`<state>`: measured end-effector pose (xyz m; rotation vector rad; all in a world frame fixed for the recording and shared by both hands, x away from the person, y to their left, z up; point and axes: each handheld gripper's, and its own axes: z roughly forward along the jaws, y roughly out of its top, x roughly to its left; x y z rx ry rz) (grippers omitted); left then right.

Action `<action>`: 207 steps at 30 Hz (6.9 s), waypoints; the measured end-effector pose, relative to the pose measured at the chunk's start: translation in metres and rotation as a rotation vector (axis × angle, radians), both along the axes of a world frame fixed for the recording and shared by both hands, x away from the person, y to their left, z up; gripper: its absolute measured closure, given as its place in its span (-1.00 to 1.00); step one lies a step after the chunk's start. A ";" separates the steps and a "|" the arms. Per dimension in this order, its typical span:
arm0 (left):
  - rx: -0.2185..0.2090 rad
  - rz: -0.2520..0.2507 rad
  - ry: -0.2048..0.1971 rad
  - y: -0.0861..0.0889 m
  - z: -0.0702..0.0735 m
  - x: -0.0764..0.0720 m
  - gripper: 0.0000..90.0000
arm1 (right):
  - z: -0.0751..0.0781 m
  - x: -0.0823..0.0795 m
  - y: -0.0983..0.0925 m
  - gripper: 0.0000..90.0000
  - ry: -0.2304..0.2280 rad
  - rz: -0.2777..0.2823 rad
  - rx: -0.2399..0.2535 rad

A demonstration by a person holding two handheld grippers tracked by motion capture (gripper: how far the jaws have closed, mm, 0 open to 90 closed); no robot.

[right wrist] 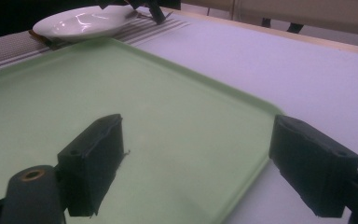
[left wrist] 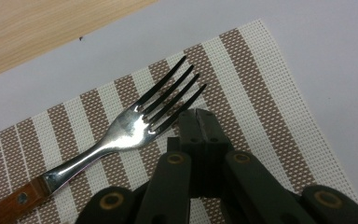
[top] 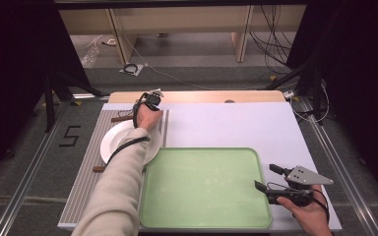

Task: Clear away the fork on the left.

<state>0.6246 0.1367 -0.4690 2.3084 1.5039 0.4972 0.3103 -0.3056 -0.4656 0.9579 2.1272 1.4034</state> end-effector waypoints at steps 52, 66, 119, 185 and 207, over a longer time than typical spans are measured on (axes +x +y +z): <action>-0.042 -0.074 -0.088 0.017 0.011 0.002 0.78 | -0.001 0.000 0.000 -0.59 0.004 -0.001 0.001; -0.005 -0.042 -0.066 0.076 0.016 0.001 0.17 | -0.002 0.001 0.000 -0.59 0.012 -0.005 0.000; 0.085 -0.092 0.000 0.097 0.002 0.006 0.49 | -0.002 0.001 0.001 -0.58 0.014 -0.002 -0.002; 0.105 -0.046 -0.033 0.089 0.004 0.005 0.72 | -0.002 0.001 0.001 -0.58 0.012 -0.002 -0.002; 0.117 -0.052 -0.128 0.091 0.014 0.005 0.72 | -0.002 0.001 0.001 -0.58 0.008 0.001 0.007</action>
